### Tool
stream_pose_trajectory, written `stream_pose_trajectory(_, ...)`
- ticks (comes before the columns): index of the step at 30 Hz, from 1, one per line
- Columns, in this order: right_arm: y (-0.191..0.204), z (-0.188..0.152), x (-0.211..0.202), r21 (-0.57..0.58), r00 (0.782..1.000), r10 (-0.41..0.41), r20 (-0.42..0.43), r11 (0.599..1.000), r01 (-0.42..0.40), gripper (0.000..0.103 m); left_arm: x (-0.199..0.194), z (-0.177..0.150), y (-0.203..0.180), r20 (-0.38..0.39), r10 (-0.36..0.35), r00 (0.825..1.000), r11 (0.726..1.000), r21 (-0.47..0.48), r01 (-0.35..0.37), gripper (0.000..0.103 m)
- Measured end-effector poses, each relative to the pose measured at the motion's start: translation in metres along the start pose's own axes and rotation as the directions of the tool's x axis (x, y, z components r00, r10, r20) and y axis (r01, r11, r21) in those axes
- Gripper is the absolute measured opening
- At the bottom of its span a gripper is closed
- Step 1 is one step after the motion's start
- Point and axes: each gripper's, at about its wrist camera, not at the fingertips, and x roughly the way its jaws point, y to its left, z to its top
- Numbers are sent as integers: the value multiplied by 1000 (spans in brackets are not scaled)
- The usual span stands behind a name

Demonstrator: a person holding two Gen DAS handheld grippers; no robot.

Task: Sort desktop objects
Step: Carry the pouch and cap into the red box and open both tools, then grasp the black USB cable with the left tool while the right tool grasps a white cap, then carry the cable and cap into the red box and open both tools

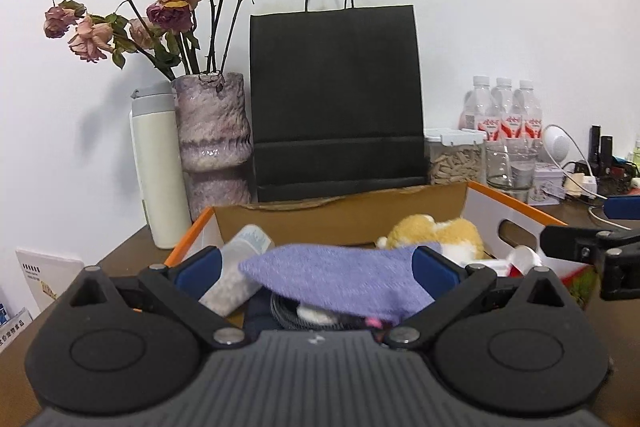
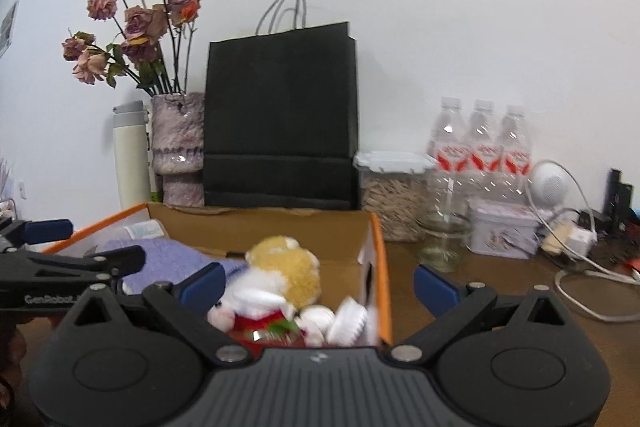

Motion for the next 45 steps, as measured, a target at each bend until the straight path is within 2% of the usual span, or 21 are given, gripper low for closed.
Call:
stream_pose_trajectory(3,-6,-7,-16,-7,1000,-9,-30,1000,9,101,-14,-3,-2,-8,-6,1000,1000,-5,6,103)
stream_pose_trajectory(7,-8,-18,-26,-34,993,-43,-112,999,39,101,-31,-9,-5,-28,-29,999,1000,-4,29,103)
stream_pose_trajectory(11,-10,-25,-25,-29,982,-41,-186,999,37,100,-42,-16,-14,-91,-56,994,998,36,60,103)
stream_pose_trajectory(13,-9,-27,-22,-30,978,-43,-206,999,38,100,-42,-22,-21,-151,-78,985,994,70,89,103)
stream_pose_trajectory(15,-9,-28,-20,-29,975,-44,-220,999,38,100,-39,-28,-29,-227,-108,968,986,102,134,103)
stream_pose_trajectory(19,-12,-29,-15,-15,971,-51,-235,999,49,100,-28,-32,-37,-315,-156,936,977,93,194,103)
stream_pose_trajectory(21,-14,-29,-12,0,968,-50,-244,999,51,99,-15,-34,-40,-377,-176,909,974,66,216,98)
stream_pose_trajectory(23,-14,-28,-8,11,966,-42,-256,999,47,98,-5,-35,-34,-416,-224,881,971,-17,239,94)
stream_pose_trajectory(24,-14,-29,-7,11,964,-44,-262,999,49,96,-3,-34,-34,-415,-218,883,972,-9,235,92)
stream_pose_trajectory(25,-14,-29,-5,11,962,-44,-268,999,49,94,-3,-33,-33,-414,-226,882,970,-10,244,87)
stream_pose_trajectory(26,-13,-30,-2,12,960,-40,-279,999,45,91,-4,-33,-33,-411,-228,883,969,-8,247,78)
stream_pose_trajectory(27,-12,-30,1,12,956,-37,-290,999,42,88,-5,-32,-33,-408,-236,882,967,-7,256,73)
stream_pose_trajectory(28,-12,-32,3,12,952,-33,-303,999,39,86,-7,-31,-34,-406,-244,881,964,-1,267,63)
stream_pose_trajectory(29,-11,-33,6,13,946,-24,-323,999,30,80,-9,-31,-35,-402,-258,879,959,3,283,52)
stream_pose_trajectory(32,-11,-36,9,41,939,25,-343,999,-12,50,-13,-31,-40,-392,-278,877,951,18,310,38)
stream_pose_trajectory(33,-10,-36,8,46,939,44,-342,999,-30,33,-14,-31,-41,-390,-283,876,949,20,316,36)
stream_pose_trajectory(34,-9,-36,6,51,939,58,-340,998,-43,26,-14,-31,-42,-389,-286,876,947,21,319,31)
stream_pose_trajectory(35,-6,-36,5,44,940,50,-338,998,-37,27,-14,-31,-42,-389,-289,875,946,22,322,24)
stream_pose_trajectory(41,4,-35,-8,23,955,47,-292,999,-42,26,-20,-32,-35,-384,-266,885,957,6,290,8)
stream_pose_trajectory(45,7,-32,-17,26,964,46,-263,999,-41,26,-23,-33,-24,-384,-241,891,968,-26,251,7)
